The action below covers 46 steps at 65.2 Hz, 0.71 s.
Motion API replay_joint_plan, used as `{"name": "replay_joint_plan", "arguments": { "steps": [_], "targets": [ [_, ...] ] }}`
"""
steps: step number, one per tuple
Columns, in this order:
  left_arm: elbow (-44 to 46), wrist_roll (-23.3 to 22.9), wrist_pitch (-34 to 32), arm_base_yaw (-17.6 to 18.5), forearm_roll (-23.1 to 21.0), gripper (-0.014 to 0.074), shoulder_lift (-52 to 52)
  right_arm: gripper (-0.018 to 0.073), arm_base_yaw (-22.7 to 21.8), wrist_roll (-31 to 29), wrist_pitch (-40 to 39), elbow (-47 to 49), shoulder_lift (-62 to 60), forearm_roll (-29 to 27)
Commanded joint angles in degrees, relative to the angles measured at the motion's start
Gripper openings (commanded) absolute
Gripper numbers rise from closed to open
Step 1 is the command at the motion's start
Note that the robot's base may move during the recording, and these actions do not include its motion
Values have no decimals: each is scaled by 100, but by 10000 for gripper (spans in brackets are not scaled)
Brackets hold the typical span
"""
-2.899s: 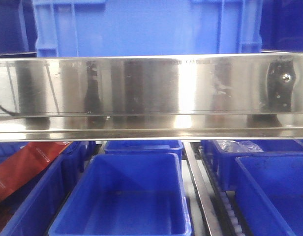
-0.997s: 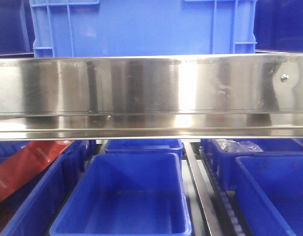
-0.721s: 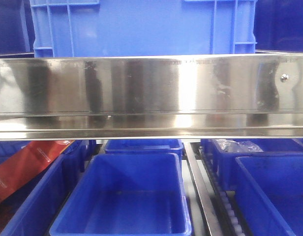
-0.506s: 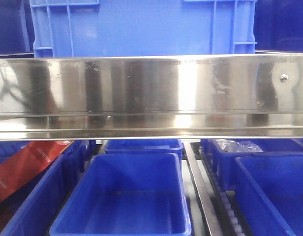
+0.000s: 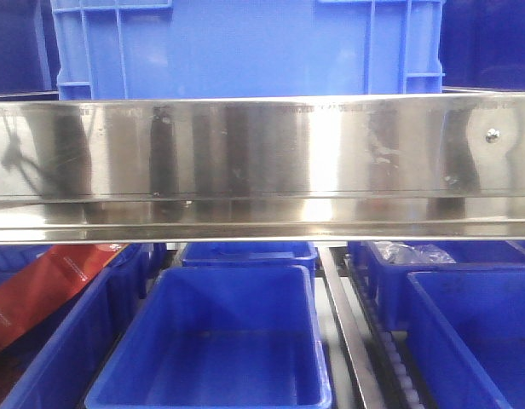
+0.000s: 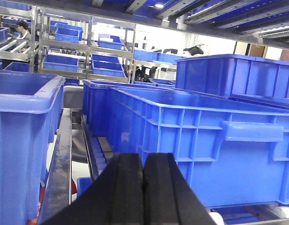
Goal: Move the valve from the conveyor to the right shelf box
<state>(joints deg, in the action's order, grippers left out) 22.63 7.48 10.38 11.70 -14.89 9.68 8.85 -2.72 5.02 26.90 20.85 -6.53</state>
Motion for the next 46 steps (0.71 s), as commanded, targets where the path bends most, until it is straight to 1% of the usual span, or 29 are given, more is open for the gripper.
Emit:
{"name": "replay_joint_plan", "arguments": {
  "steps": [1,5,8,13,16,23,28,32,36,42,46],
  "targets": [
    [-18,-17,-63,-11,29,-111,-35,-168,-31,-6,-69,-15,-38,93],
    [-18,-17,-63,-11,29,-111,-35,-168,-78,-6,-33,-71,-118,385],
    [-18,-17,-63,-11,29,-111,-35,-168,-191,8,-21,-164,-239,545],
    [-18,-17,-63,-11,29,-111,-35,-168,-460,21,-21,-454,-556,558],
    [-18,-17,-63,-11,29,-111,-35,-168,-734,21,-21,-690,-801,558],
    [-18,-17,-63,-11,29,-111,-35,-168,-1198,21,-58,-1280,-1357,547],
    [-18,-17,-63,-11,29,-111,-35,-168,-1420,23,-190,-1814,-1821,536],
    [-18,-17,-63,-11,29,-111,-35,-168,-1451,23,-190,-2158,-2085,536],
    [-18,-17,-63,-11,29,-111,-35,-168,-1460,35,-301,-2439,-2085,536],
    [-18,-17,-63,-11,29,-111,-46,-168,-1460,167,-374,-2690,-2085,536],
    [-18,-17,-63,-11,29,-111,-46,-168,-1460,272,-575,-2690,-2085,536]
  ]
}}
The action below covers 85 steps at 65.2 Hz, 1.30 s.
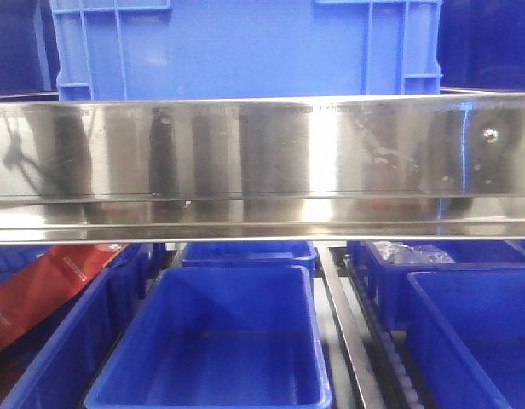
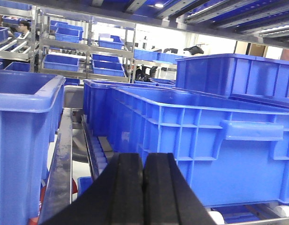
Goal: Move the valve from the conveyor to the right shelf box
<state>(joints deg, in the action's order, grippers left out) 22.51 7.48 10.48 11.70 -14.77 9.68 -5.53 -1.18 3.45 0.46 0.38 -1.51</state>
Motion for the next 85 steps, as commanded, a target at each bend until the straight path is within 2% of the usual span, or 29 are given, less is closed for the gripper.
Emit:
{"name": "replay_joint_plan", "arguments": {
  "steps": [1,82,85],
  "targets": [
    [-6,-17,-73,-11,17,-111,-46,-168,-23,164,-428,-46,-38,33],
    [-50,-17,29,-22,17,-111,-84,-168,-11,196,-345,-46,-38,33],
    [-140,-28,-12,-71,145,-111,-131,-168,-11,196,-345,-46,-38,33]
  ]
}}
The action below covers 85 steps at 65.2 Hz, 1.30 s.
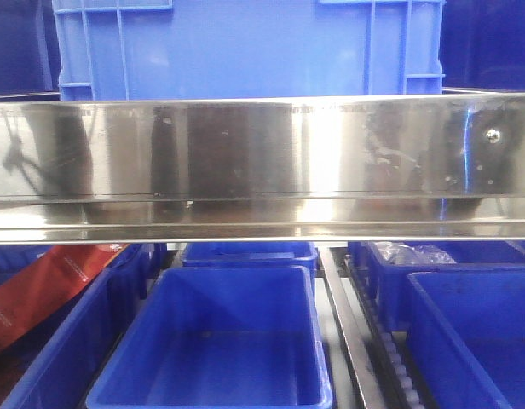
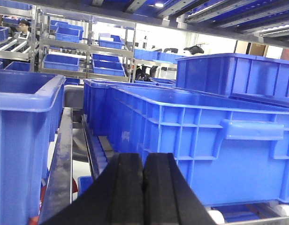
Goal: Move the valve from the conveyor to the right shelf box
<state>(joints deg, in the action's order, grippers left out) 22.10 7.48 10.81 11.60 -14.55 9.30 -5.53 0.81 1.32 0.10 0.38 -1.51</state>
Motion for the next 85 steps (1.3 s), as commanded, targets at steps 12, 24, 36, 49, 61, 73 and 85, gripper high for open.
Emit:
{"name": "replay_joint_plan", "arguments": {
  "steps": [12,24,36,49,61,73,85],
  "targets": [
    [-932,-811,-312,-582,1039,-111,-476,-168,-11,-3,-132,-10,-38,33],
    [-1821,-811,-714,-838,1818,-111,-930,-168,-11,-3,-132,-10,-38,33],
    [-2210,-811,-1380,-861,1819,-111,-930,-168,-11,-3,-132,-10,-38,33],
    [-2210,-1068,-1290,-861,1819,-111,-930,-168,-10,-3,-173,-10,-38,33],
    [-2210,-1265,-1281,-861,1870,-111,-930,-168,-10,-3,-173,-10,-38,33],
    [-2210,-1265,-1281,-861,1870,-111,-930,-168,-10,-3,-173,-10,-38,33],
    [-2210,-1265,-1281,-861,1788,-111,-930,-168,-10,-3,-173,-10,-38,33]
  ]
}}
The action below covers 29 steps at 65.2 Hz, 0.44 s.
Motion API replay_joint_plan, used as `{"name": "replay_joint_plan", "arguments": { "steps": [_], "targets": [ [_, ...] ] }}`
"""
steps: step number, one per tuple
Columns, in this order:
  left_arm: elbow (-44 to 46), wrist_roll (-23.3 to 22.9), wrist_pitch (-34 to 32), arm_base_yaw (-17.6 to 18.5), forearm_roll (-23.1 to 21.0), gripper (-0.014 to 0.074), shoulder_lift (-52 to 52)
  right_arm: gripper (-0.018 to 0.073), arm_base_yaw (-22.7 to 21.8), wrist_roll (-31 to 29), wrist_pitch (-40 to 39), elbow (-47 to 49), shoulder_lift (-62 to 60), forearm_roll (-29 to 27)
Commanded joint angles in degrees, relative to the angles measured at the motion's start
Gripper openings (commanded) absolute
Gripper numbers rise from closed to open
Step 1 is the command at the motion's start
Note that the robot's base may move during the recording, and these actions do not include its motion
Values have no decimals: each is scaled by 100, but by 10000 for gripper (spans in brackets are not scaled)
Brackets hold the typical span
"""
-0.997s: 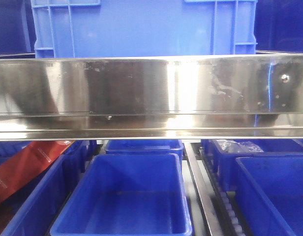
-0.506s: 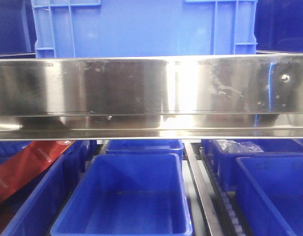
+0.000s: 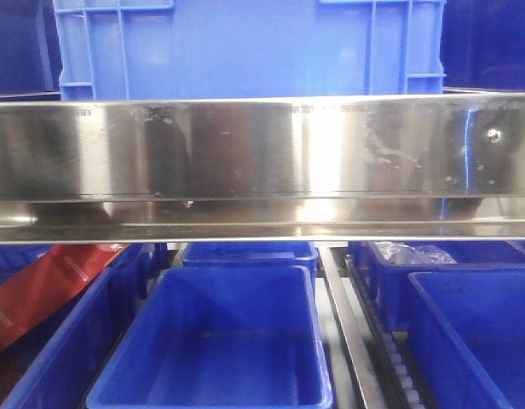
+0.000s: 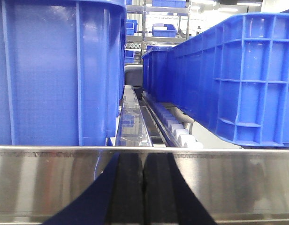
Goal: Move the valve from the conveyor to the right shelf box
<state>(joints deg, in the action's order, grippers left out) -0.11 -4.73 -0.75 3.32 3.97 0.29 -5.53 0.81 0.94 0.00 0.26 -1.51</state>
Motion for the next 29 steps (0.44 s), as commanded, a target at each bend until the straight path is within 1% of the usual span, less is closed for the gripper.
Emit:
{"name": "replay_joint_plan", "arguments": {
  "steps": [1,5,29],
  "targets": [
    [11,-44,-125,-33,-104,-111,-29,-168,-10,-3,-135,0,-26,33],
    [11,-44,-125,-33,-254,-111,-29,-168,-10,-3,-135,0,-26,33],
    [11,-44,-125,-33,-210,-111,-29,-168,-10,-3,-135,0,-26,33]
  ]
}}
